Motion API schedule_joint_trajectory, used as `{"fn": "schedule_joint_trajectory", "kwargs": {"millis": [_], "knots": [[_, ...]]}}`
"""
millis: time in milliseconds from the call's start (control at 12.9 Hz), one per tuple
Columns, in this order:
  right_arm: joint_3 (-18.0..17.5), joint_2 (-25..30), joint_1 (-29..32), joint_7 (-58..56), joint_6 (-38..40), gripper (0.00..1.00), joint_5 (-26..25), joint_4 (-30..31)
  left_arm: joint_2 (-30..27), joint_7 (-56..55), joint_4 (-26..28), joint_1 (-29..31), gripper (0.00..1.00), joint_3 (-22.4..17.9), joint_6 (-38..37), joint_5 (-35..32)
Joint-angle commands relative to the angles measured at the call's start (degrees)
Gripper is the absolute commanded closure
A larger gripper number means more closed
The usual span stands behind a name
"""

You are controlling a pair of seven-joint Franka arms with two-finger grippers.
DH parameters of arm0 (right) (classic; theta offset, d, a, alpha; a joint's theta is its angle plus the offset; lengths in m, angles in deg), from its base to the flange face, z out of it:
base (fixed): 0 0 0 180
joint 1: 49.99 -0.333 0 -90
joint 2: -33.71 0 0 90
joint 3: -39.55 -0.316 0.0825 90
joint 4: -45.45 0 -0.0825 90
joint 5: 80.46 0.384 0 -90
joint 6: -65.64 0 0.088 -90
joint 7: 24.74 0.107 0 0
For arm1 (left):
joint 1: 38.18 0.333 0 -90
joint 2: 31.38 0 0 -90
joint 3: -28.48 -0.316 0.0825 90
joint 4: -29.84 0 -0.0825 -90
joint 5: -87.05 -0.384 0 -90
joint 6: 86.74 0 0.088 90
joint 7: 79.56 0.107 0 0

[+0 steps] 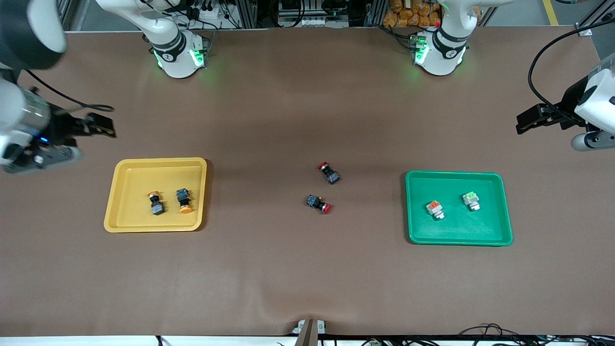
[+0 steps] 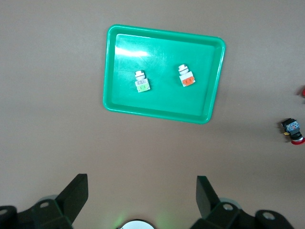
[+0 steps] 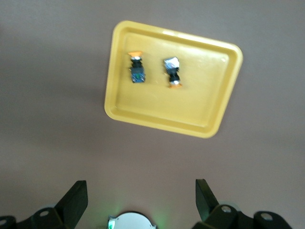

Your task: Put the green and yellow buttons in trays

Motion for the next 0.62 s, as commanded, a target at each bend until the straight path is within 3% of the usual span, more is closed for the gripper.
{"fn": "schedule_joint_trajectory", "kwargs": {"millis": [0, 155, 543], "knots": [[-1.24, 3.07, 3.72, -3.97, -0.06, 0.0, -1.56, 2.86, -3.08, 0.62, 2.91, 0.1, 0.0, 0.39, 1.17, 0.77], [-2.21, 2.98, 5.4, -5.99, -0.23, 0.0, -2.18, 2.95, -4.41, 1.75, 5.19, 0.1, 0.0, 1.52, 3.36, 0.69], [-6.6, 4.99, 6.72, -1.63, 1.61, 0.0, -3.15, 4.0, -4.24, 8.35, 4.76, 0.19, 0.0, 1.53, 3.11, 0.69]]}}
